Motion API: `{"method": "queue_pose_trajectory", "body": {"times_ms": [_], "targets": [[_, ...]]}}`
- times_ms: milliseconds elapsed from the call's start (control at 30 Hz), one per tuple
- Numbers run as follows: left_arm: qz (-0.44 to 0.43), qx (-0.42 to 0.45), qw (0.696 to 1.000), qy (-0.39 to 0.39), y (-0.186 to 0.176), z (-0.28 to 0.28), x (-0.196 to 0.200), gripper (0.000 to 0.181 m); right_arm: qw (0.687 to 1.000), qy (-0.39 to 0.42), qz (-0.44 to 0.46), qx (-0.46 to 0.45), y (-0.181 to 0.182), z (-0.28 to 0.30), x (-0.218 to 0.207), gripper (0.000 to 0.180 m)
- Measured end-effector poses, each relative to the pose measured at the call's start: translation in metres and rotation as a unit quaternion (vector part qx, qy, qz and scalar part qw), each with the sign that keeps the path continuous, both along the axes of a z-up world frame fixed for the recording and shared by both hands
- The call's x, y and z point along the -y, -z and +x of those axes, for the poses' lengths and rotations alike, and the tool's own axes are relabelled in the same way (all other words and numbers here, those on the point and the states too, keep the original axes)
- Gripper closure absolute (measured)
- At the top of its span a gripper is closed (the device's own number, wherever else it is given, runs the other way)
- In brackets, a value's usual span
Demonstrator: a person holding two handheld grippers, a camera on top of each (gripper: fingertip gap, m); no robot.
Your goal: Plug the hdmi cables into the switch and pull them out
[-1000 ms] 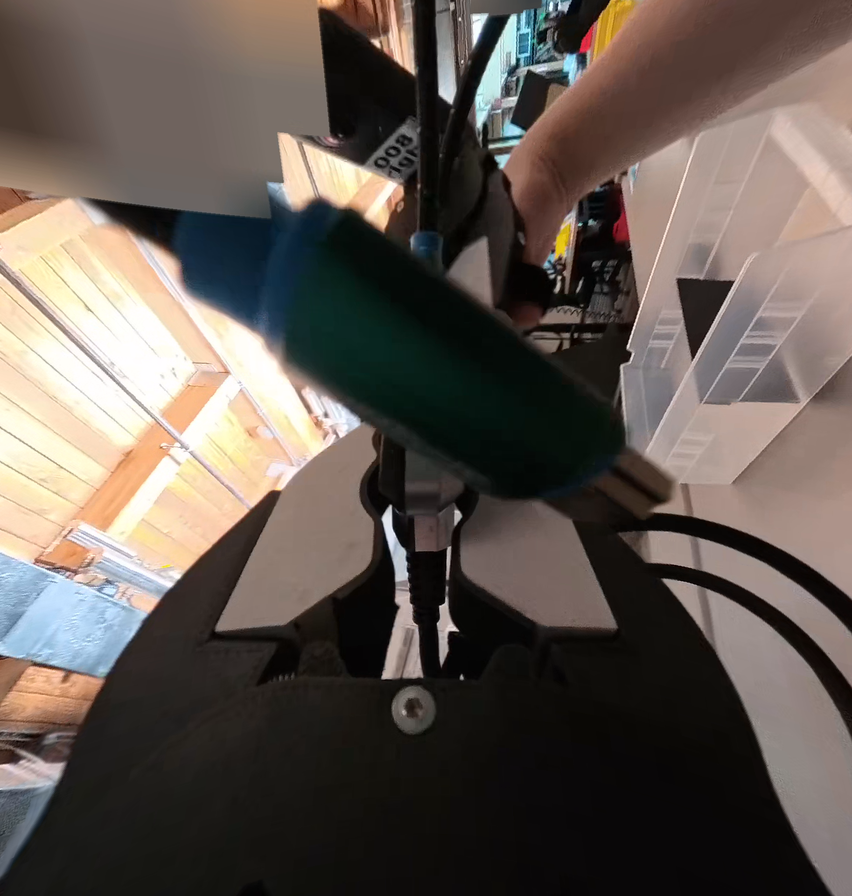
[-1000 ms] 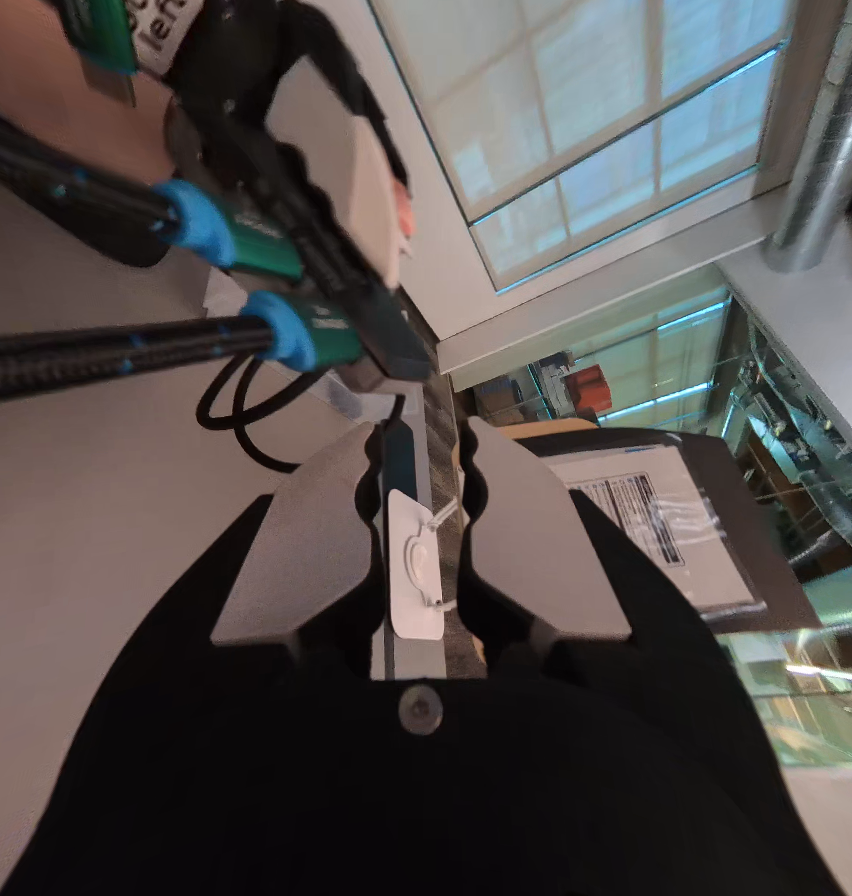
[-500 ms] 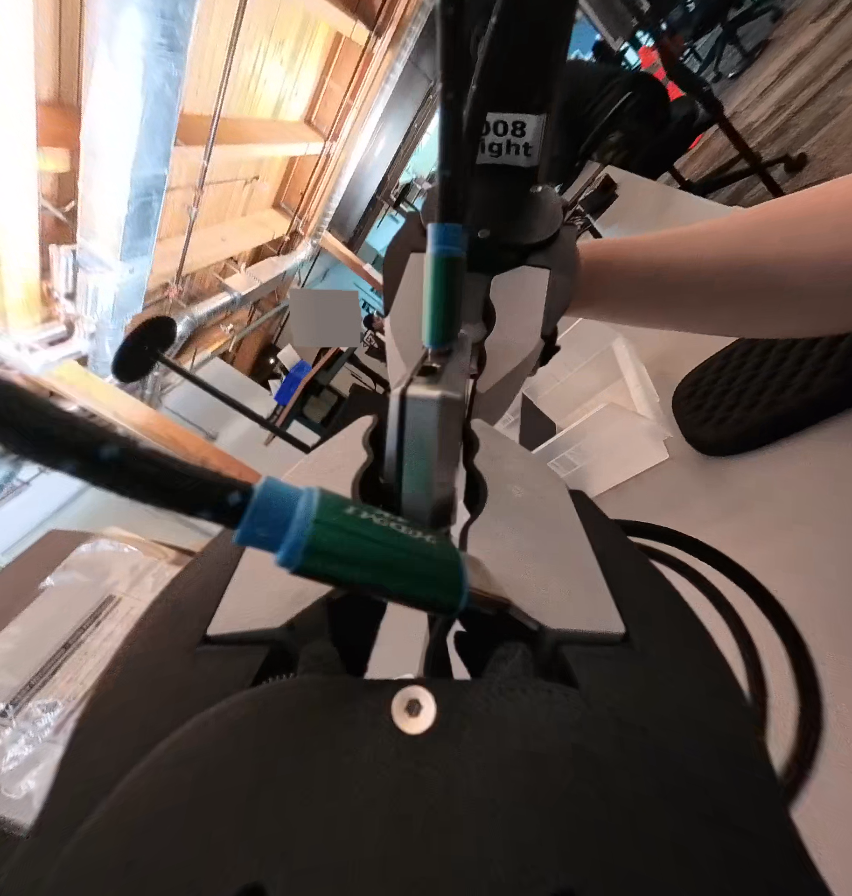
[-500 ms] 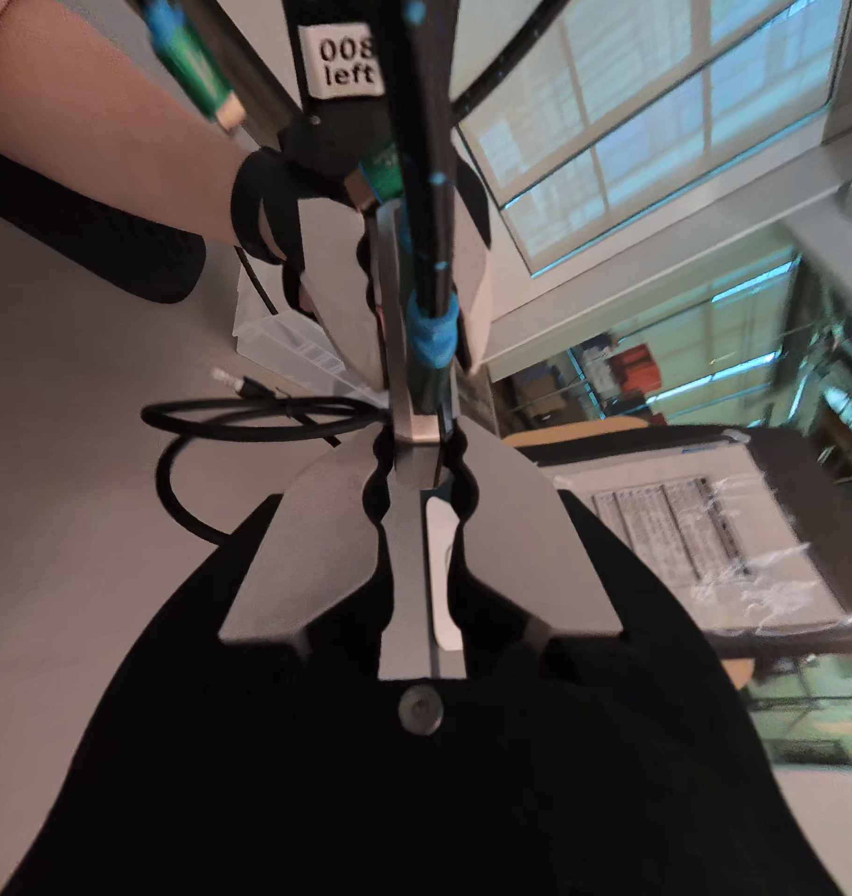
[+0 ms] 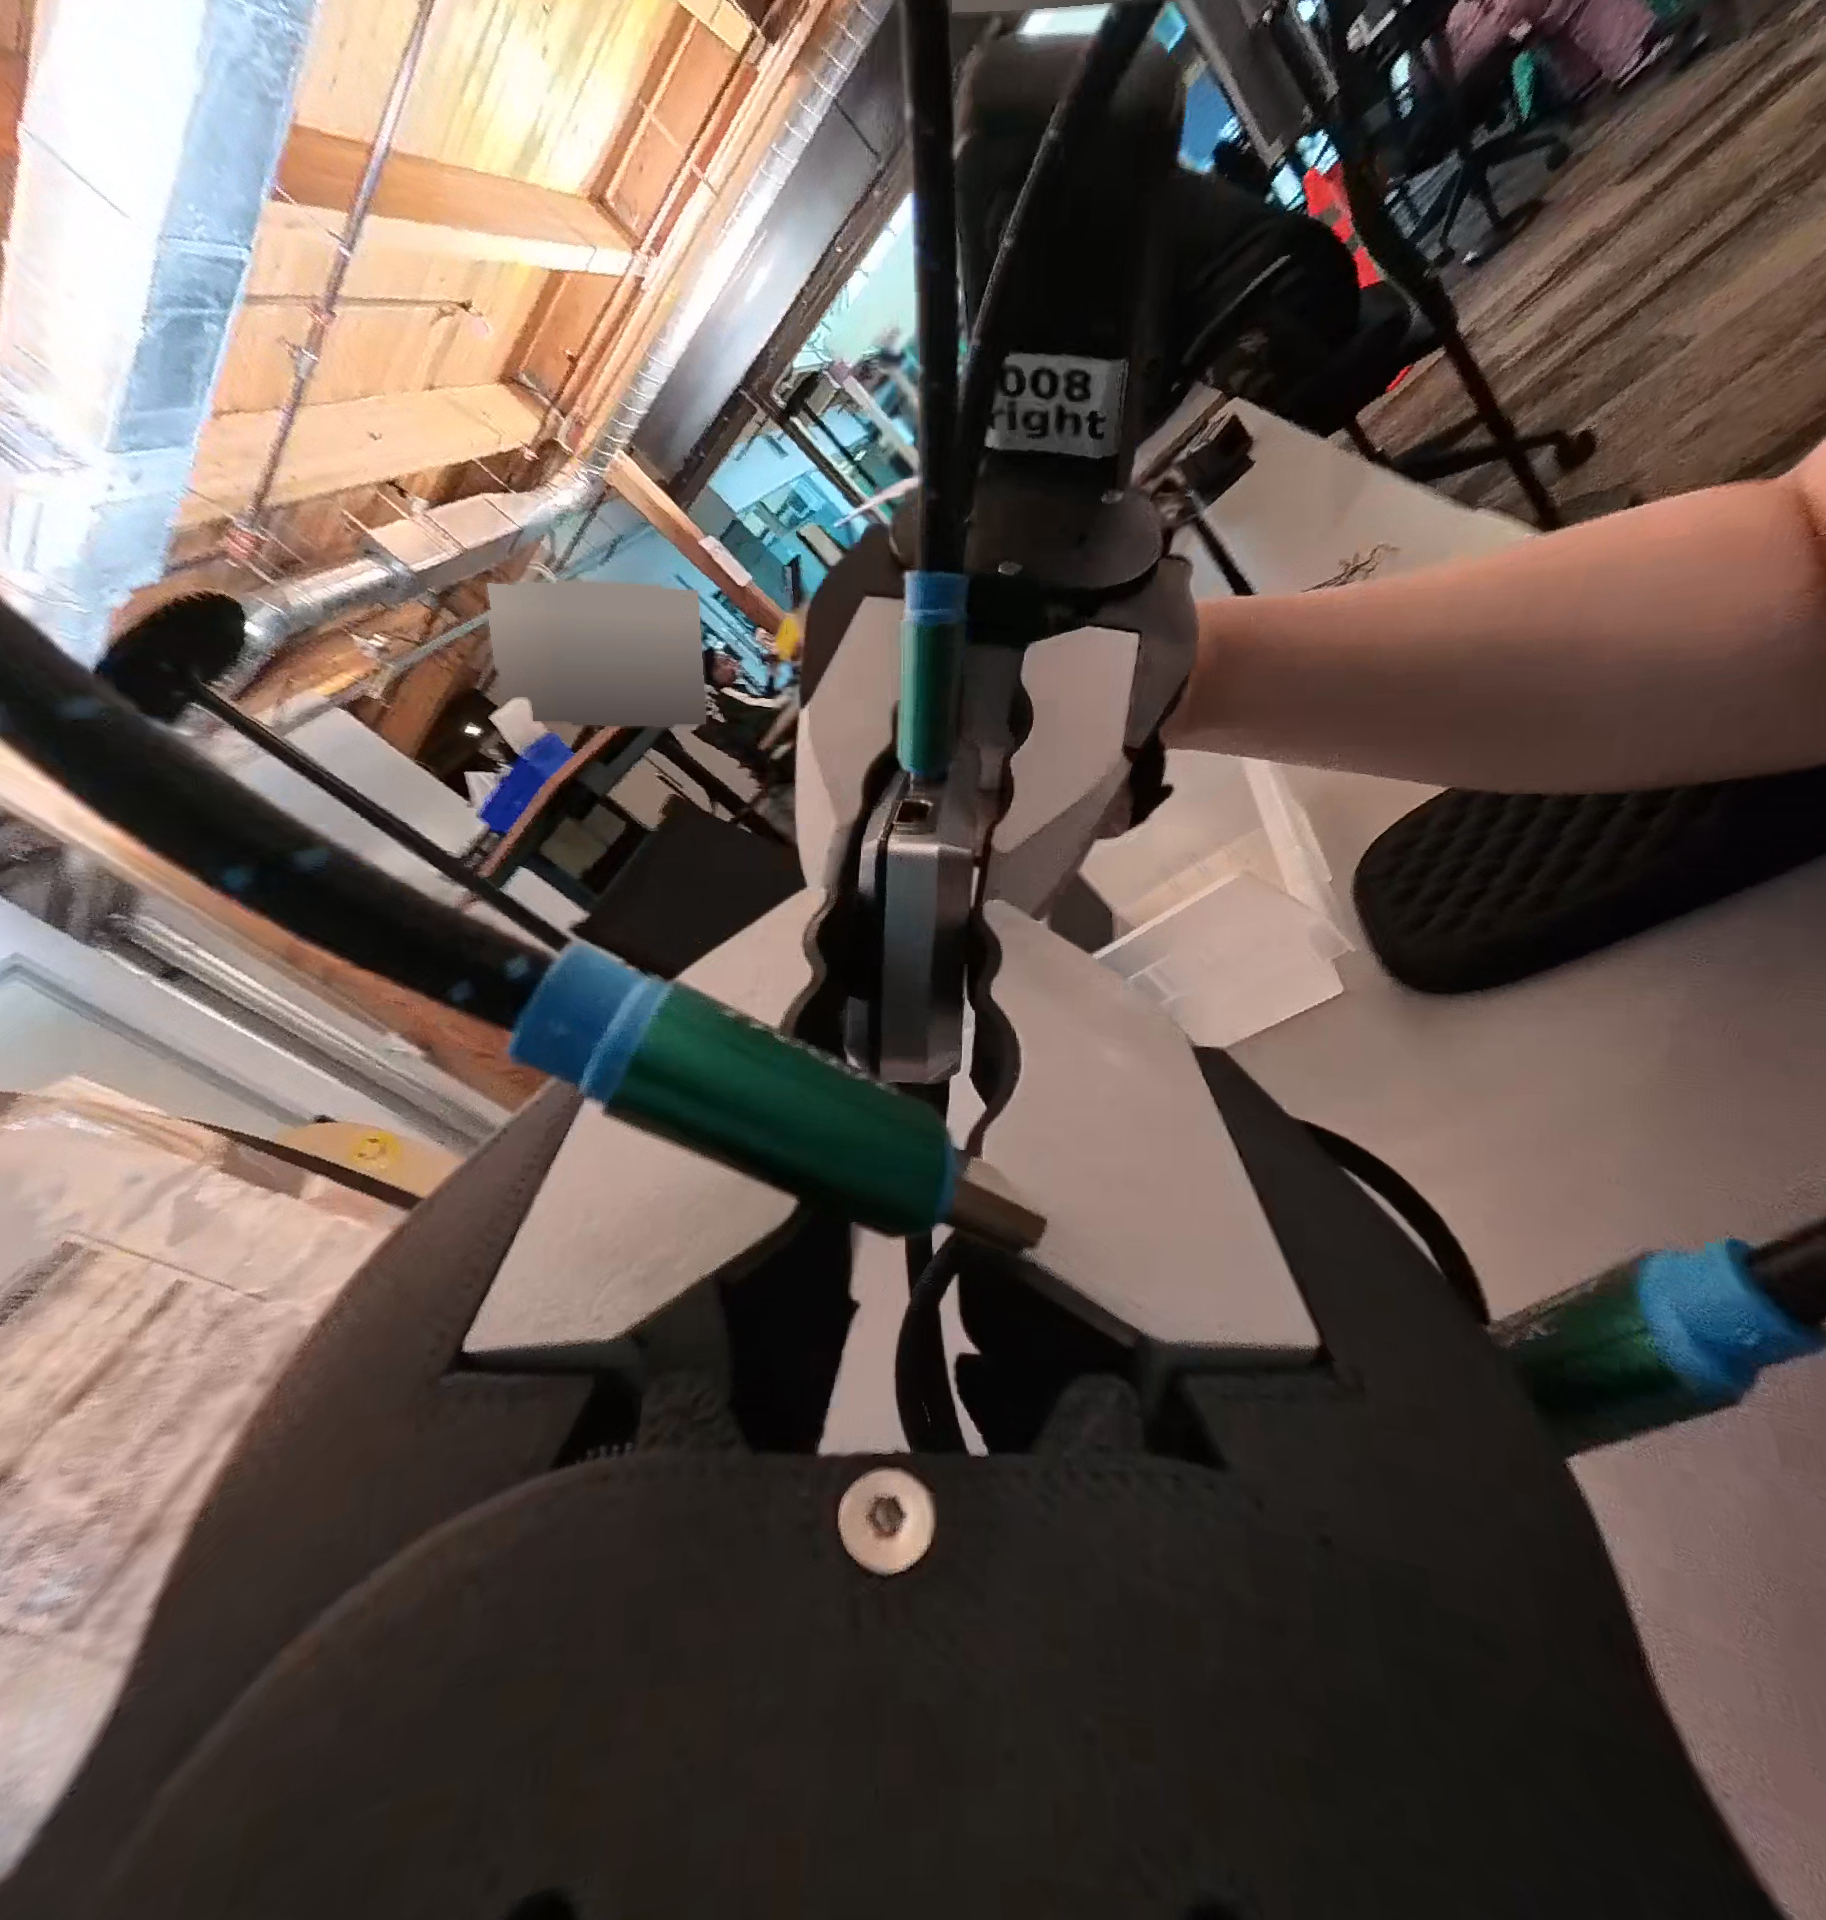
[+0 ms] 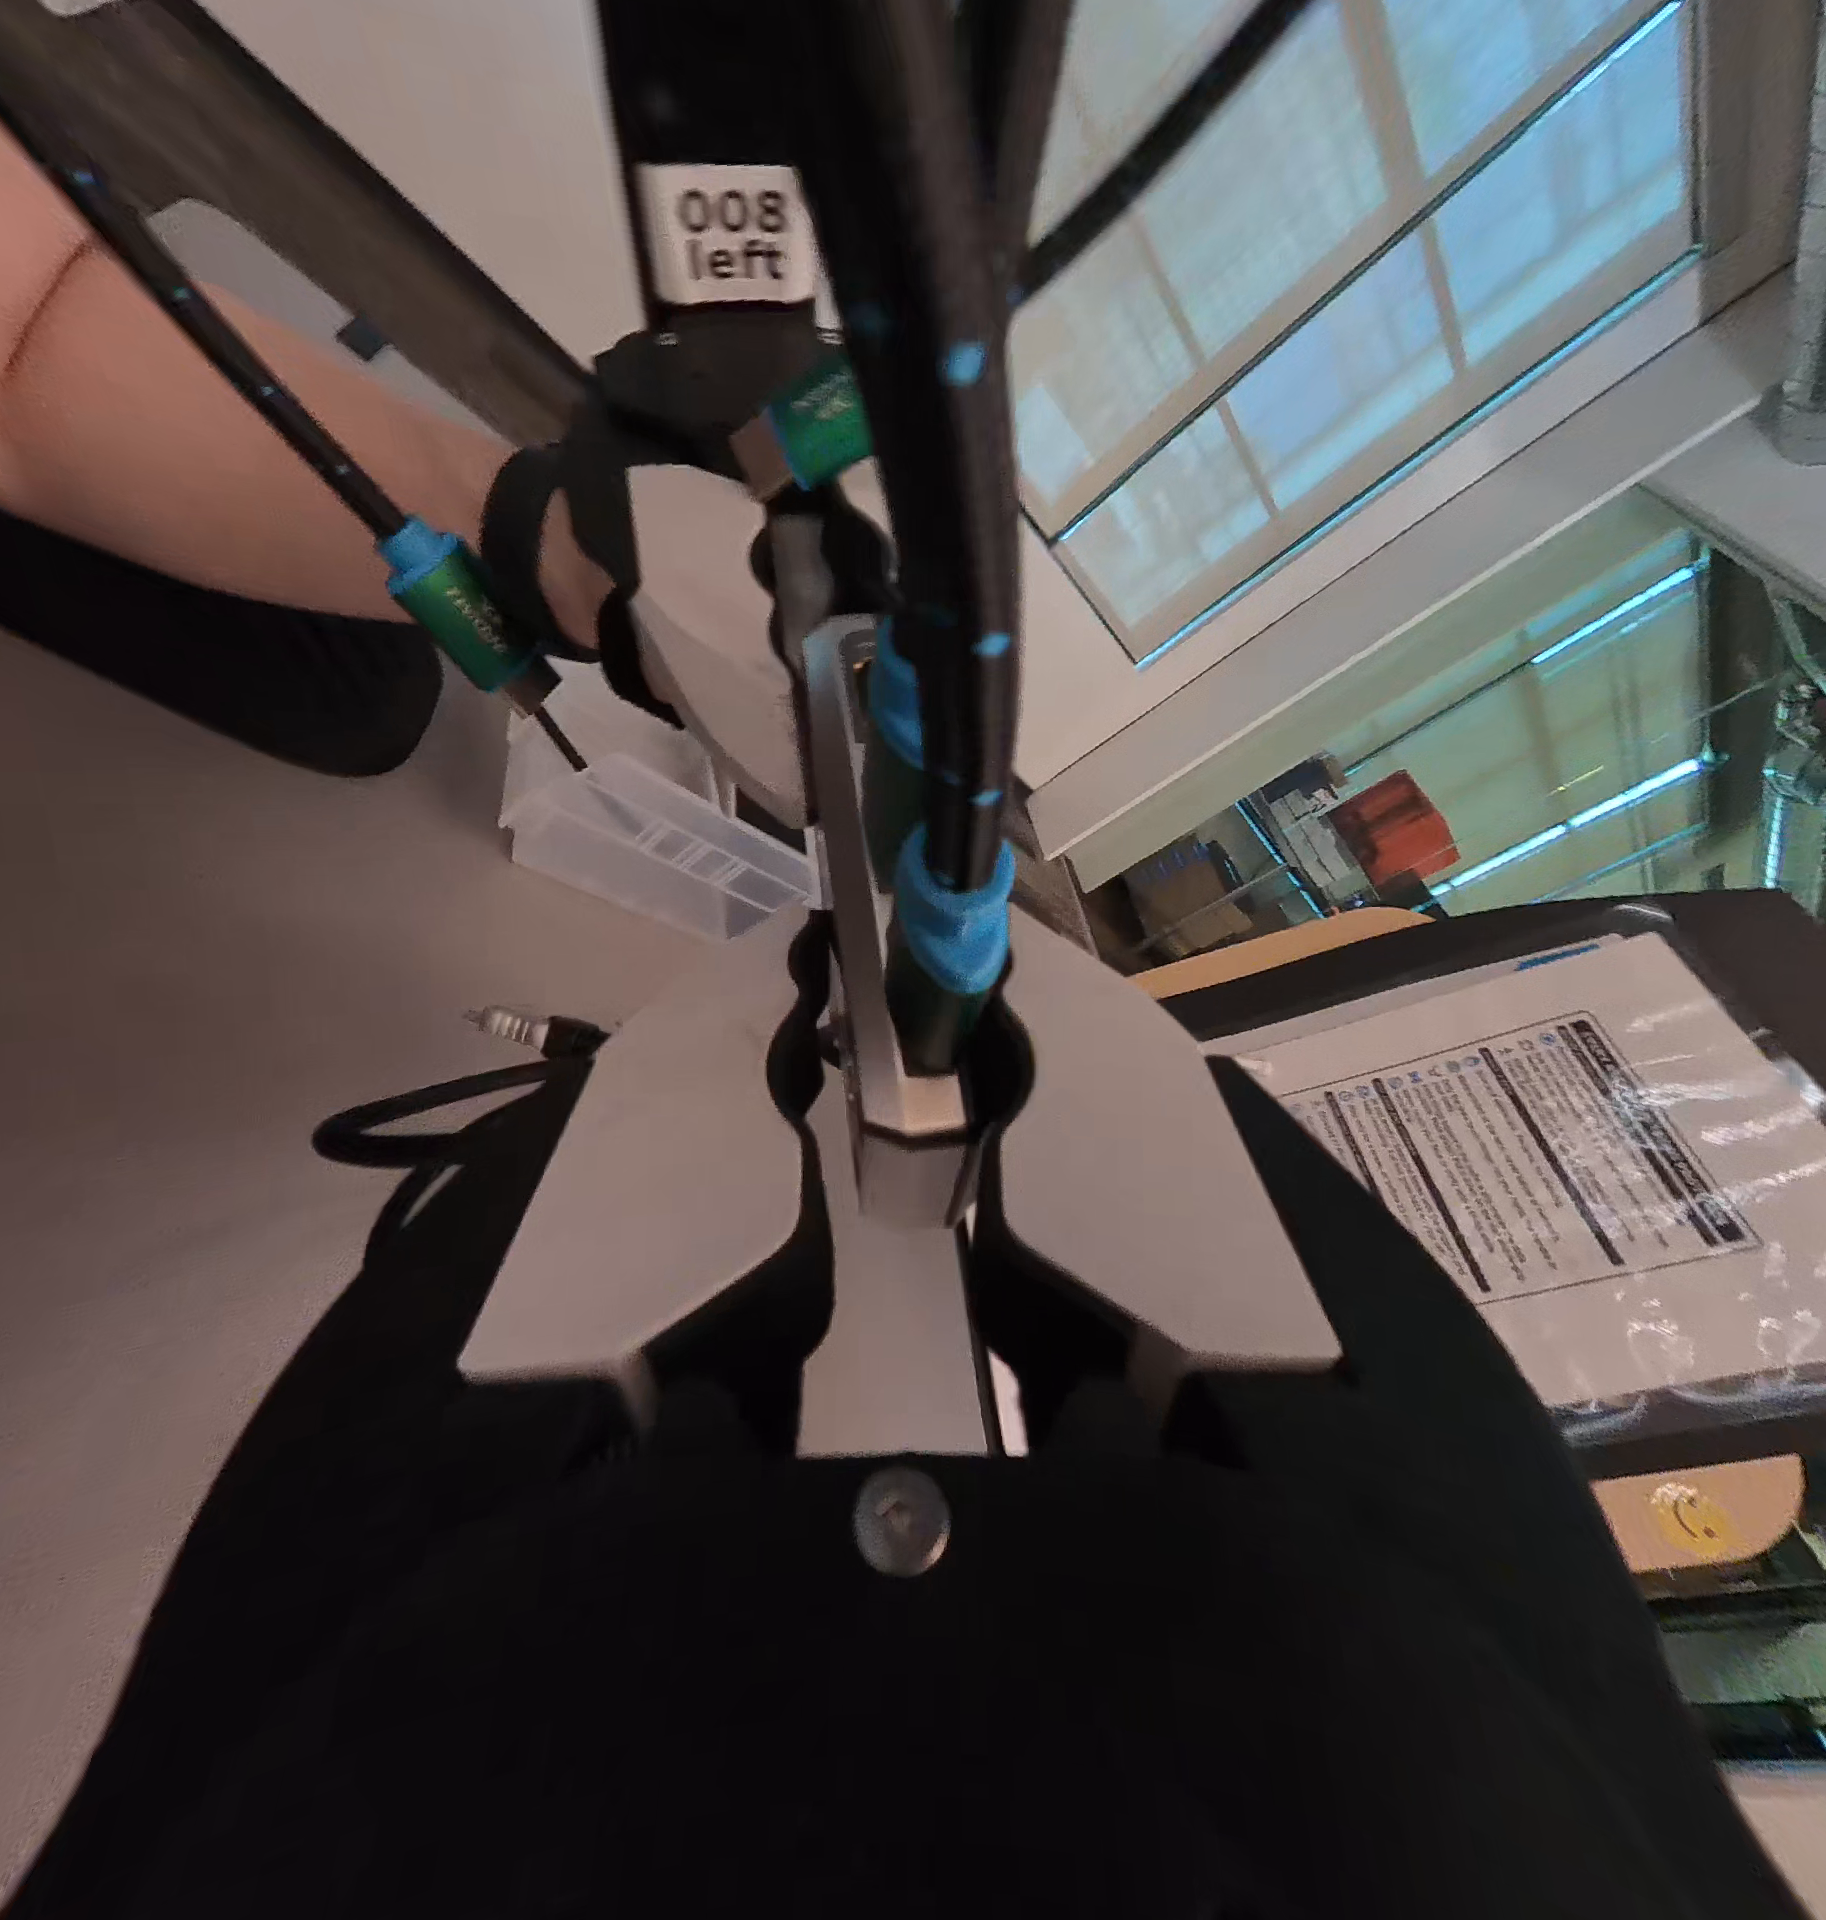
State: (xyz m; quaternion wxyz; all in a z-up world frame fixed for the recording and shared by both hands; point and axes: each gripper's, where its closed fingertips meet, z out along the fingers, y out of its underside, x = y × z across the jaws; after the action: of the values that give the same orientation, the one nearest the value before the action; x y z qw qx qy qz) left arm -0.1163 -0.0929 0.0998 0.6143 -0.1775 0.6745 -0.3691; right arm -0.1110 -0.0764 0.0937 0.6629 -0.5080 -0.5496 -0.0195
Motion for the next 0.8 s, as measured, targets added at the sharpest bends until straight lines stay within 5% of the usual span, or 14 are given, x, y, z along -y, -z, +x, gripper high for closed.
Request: {"method": "queue_pose_trajectory", "body": {"times_ms": [33,300,500,600,800], "targets": [[-0.021,-0.013,1.000,0.008,0.001,0.000,-0.001,0.160,1.000,-0.004,-0.013,0.005,0.002,-0.001,0.001,0.157],[-0.159,0.051,0.972,-0.167,-0.035,-0.028,-0.104,0.145,0.984,0.156,-0.006,-0.082,-0.038,0.069,-0.016,0.157],[-0.203,0.097,0.957,-0.186,-0.059,-0.056,-0.125,0.156,0.911,0.349,0.027,-0.218,-0.075,0.204,0.010,0.158],[-0.196,0.091,0.961,-0.175,-0.055,-0.050,-0.120,0.157,0.875,0.402,0.018,-0.268,-0.064,0.264,0.022,0.158],[-0.179,0.059,0.968,-0.166,-0.039,-0.032,-0.109,0.159,0.832,0.501,-0.071,-0.228,0.023,0.350,0.012,0.157]]}}
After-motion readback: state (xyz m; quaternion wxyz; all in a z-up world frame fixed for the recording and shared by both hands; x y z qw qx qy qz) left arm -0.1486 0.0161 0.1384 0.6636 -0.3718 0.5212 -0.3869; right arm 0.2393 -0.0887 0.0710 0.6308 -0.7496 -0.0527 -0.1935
